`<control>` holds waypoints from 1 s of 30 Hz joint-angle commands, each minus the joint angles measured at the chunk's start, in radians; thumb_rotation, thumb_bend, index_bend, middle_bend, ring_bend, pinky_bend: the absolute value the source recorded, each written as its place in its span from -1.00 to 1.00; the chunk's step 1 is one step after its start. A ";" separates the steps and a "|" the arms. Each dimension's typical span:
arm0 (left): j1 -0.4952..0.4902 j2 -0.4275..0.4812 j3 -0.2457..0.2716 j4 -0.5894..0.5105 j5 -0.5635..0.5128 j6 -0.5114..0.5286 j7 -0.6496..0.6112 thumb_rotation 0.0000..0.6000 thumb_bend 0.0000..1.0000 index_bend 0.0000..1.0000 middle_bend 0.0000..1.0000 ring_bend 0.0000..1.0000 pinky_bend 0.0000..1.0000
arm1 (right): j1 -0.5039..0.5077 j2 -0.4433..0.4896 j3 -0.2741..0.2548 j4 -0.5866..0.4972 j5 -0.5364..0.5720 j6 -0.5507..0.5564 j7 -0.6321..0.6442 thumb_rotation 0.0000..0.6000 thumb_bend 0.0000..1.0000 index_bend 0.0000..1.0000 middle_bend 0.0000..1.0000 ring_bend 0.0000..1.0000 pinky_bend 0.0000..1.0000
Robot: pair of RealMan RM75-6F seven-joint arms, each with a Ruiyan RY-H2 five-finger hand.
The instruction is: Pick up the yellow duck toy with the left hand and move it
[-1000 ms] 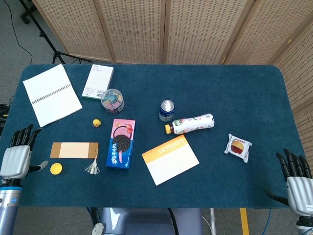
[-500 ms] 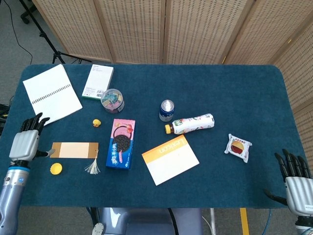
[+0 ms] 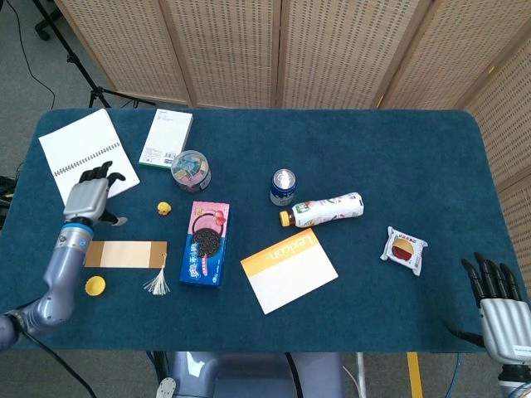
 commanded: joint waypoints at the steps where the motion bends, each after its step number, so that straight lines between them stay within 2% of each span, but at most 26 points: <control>1: -0.061 -0.040 0.011 0.037 -0.070 -0.005 0.057 1.00 -0.69 -0.43 -1.00 -1.00 -1.00 | 0.000 0.002 0.001 0.001 0.001 0.001 0.006 1.00 -1.00 -0.95 -1.00 -1.00 -1.00; 10: -0.146 -0.136 0.056 0.115 -0.161 0.011 0.130 1.00 -0.67 -0.30 -1.00 -1.00 -1.00 | -0.001 0.009 -0.001 0.002 -0.001 0.002 0.027 1.00 -1.00 -0.95 -1.00 -1.00 -1.00; 17: -0.180 -0.197 0.078 0.186 -0.187 0.020 0.157 1.00 -0.58 -0.23 -1.00 -1.00 -1.00 | 0.001 0.012 0.000 0.002 0.004 -0.002 0.035 1.00 -1.00 -0.95 -1.00 -1.00 -1.00; 30: -0.211 -0.288 0.075 0.313 -0.176 0.002 0.144 1.00 -0.58 -0.17 -1.00 -1.00 -1.00 | 0.005 0.011 0.000 0.003 0.008 -0.010 0.036 1.00 -1.00 -0.95 -1.00 -1.00 -1.00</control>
